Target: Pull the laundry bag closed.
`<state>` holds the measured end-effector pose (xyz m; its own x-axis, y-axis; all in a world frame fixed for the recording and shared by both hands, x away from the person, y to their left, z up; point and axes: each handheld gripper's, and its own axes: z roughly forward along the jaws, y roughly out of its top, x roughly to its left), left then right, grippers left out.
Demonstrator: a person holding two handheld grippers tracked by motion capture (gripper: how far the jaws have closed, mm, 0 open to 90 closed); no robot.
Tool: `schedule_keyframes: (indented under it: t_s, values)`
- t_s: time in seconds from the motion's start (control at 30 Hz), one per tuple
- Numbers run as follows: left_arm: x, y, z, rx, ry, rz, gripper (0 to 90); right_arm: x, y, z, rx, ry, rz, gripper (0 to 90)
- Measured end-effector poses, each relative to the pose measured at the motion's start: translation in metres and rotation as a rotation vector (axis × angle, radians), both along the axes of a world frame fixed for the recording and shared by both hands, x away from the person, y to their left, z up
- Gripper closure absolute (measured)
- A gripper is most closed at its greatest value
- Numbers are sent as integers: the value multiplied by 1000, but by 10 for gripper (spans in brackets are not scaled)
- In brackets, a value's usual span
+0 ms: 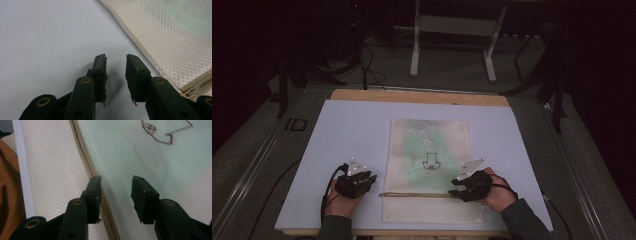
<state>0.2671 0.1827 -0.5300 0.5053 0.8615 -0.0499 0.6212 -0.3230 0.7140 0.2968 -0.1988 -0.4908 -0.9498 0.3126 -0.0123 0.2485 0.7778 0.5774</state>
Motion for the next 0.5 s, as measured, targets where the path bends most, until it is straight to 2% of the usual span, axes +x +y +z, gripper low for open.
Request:
schedule_keyframes:
  t_s: [0.5]
  values:
    - [-1,-2,1,9,-7,-19,699,-1,49,1,9,-6,85,664]
